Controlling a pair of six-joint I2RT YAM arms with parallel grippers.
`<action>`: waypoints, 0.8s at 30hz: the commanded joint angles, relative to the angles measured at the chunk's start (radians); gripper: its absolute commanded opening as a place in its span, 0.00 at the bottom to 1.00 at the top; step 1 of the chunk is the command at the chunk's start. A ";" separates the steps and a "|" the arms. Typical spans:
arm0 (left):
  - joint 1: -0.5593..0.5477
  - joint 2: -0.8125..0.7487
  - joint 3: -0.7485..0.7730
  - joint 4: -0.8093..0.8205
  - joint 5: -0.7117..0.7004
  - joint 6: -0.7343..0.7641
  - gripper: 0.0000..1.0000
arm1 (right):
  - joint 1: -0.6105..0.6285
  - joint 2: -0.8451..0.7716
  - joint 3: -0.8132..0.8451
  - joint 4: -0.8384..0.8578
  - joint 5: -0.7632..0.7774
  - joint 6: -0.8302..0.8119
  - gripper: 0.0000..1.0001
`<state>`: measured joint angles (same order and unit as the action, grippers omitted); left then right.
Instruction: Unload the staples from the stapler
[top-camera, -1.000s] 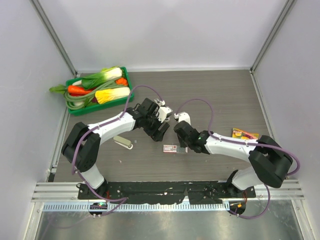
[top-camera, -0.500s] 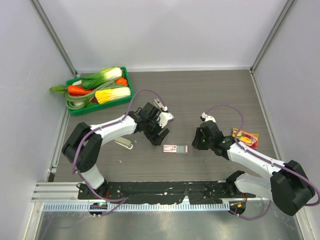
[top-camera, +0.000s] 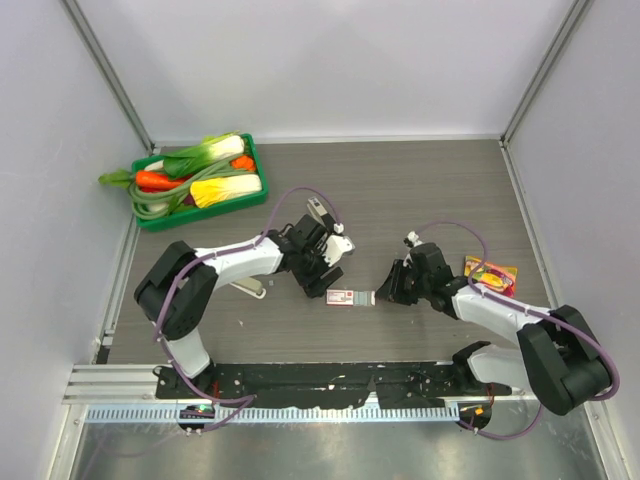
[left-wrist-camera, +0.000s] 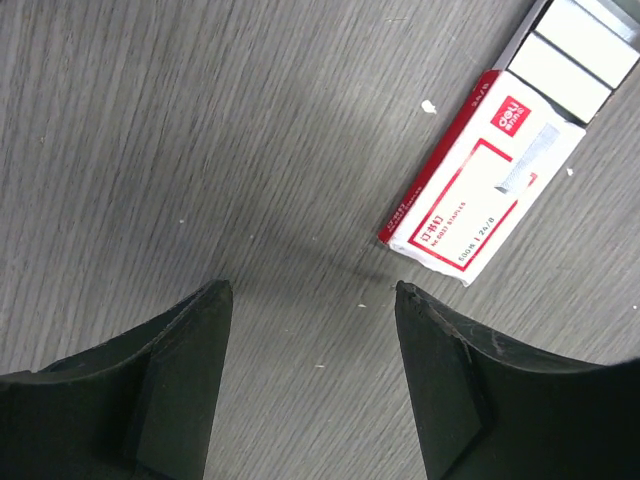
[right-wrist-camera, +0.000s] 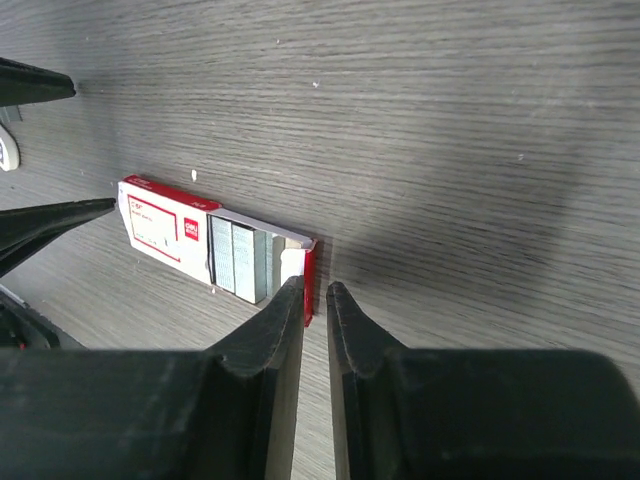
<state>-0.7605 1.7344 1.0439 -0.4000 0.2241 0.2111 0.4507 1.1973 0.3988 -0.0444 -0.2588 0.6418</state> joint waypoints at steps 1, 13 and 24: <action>-0.014 0.005 0.004 0.041 -0.026 0.016 0.70 | -0.006 0.011 -0.020 0.098 -0.063 0.025 0.20; -0.051 0.027 0.007 0.041 -0.045 0.011 0.70 | -0.007 0.045 -0.077 0.169 -0.080 0.050 0.18; -0.080 0.063 0.030 0.041 -0.062 0.008 0.69 | -0.007 0.085 -0.060 0.244 -0.106 0.078 0.17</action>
<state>-0.8265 1.7645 1.0569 -0.3771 0.1490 0.2180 0.4477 1.2655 0.3305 0.1505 -0.3531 0.7101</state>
